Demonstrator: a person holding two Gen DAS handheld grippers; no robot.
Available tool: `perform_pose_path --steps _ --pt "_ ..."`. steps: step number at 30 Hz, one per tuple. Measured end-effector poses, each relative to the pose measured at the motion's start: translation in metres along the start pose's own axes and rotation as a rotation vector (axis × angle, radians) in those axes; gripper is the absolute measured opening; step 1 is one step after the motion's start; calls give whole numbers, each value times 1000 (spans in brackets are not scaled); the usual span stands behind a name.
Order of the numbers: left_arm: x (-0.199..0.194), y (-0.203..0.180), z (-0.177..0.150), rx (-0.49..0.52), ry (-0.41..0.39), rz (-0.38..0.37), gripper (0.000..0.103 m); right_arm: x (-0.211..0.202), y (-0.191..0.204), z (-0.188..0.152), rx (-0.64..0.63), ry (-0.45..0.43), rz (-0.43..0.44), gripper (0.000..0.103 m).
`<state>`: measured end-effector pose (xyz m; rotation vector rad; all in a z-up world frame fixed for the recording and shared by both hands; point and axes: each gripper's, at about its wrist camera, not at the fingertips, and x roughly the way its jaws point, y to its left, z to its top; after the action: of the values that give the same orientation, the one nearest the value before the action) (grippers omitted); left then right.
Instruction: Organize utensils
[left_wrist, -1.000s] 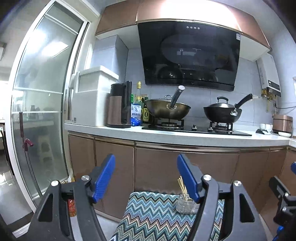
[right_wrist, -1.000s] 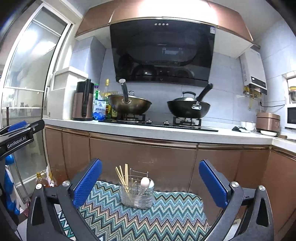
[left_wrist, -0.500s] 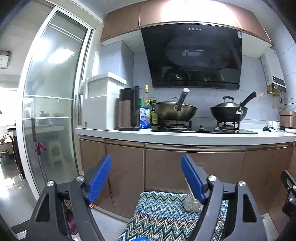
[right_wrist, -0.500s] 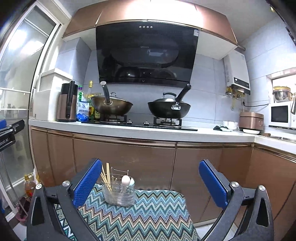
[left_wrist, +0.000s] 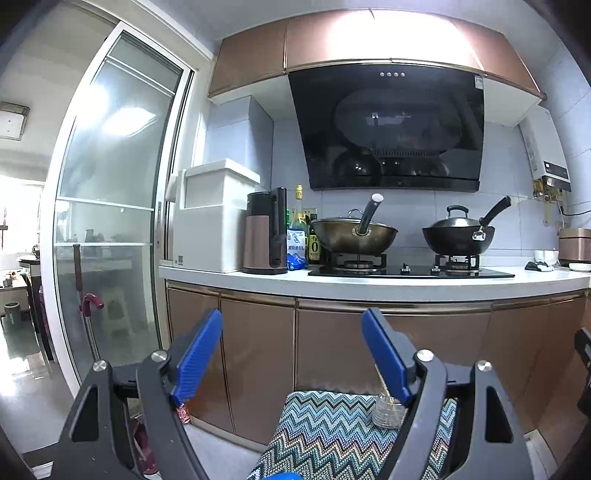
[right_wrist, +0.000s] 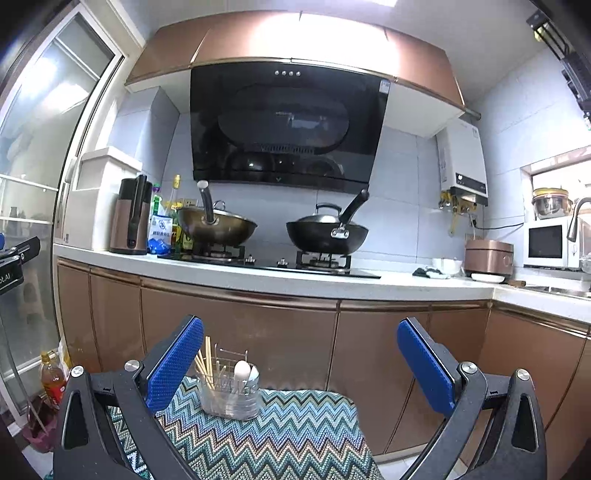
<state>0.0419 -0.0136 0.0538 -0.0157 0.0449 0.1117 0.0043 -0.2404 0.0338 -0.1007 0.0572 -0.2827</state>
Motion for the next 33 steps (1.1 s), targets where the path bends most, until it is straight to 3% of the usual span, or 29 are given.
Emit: perform_pose_path --steps 14,33 --pt "-15 4 8 -10 -46 23 78 -10 1 7 -20 -28 0 103" --pt "-9 1 1 3 -15 20 78 -11 5 5 -14 -23 19 103"
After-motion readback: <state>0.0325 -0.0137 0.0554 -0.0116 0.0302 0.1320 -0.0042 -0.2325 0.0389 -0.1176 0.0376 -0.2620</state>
